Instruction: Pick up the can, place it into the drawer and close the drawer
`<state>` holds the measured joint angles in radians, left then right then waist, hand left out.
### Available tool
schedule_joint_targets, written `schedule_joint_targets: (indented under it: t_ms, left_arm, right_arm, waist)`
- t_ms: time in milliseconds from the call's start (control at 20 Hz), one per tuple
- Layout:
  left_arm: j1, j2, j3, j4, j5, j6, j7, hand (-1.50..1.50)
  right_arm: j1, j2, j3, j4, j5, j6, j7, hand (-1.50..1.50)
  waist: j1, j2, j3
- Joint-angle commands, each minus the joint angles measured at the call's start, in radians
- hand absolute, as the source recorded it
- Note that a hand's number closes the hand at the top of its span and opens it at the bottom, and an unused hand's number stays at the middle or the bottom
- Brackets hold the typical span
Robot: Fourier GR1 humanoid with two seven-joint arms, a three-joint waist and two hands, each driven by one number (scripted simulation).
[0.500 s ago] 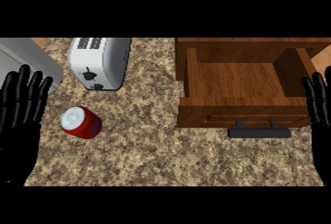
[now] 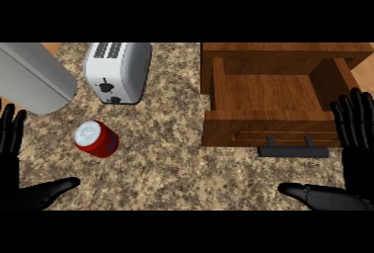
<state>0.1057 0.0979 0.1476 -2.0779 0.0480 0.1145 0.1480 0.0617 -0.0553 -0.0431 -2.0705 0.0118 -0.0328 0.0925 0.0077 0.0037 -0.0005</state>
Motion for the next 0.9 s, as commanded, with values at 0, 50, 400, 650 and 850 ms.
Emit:
schedule_joint_targets:
  t_ms: [0,50,400,650,850]
  left_arm:
    - [0.03,0.009,0.073,-0.063,0.019,0.073,0.202,-1.5]
    - [0.069,0.013,0.067,-0.067,0.009,0.053,0.181,-1.5]
    - [0.025,0.002,0.079,-0.141,0.001,0.073,0.282,-1.5]
    - [-0.007,0.008,0.109,-0.03,0.018,0.031,0.213,-1.5]
    - [-0.034,-0.023,0.049,0.001,-0.046,0.067,0.245,-1.5]
  right_arm:
    - [0.015,0.006,-0.024,0.034,-0.022,-0.014,0.069,-1.5]
    - [0.012,-0.027,-0.07,-0.005,-0.072,0.007,0.11,-1.5]
    - [0.017,-0.026,-0.07,-0.041,-0.053,0.005,0.152,-1.5]
    - [-0.025,-0.009,-0.057,0.008,-0.014,-0.015,0.121,-1.5]
    - [0.056,-0.01,-0.095,0.056,-0.065,0.052,0.004,-1.5]
  waist:
    - [0.002,-0.005,0.002]
    - [-0.003,-0.005,0.001]
    - [-0.007,-0.005,0.001]
    - [-0.007,-0.004,0.0]
    - [-0.009,-0.004,0.001]
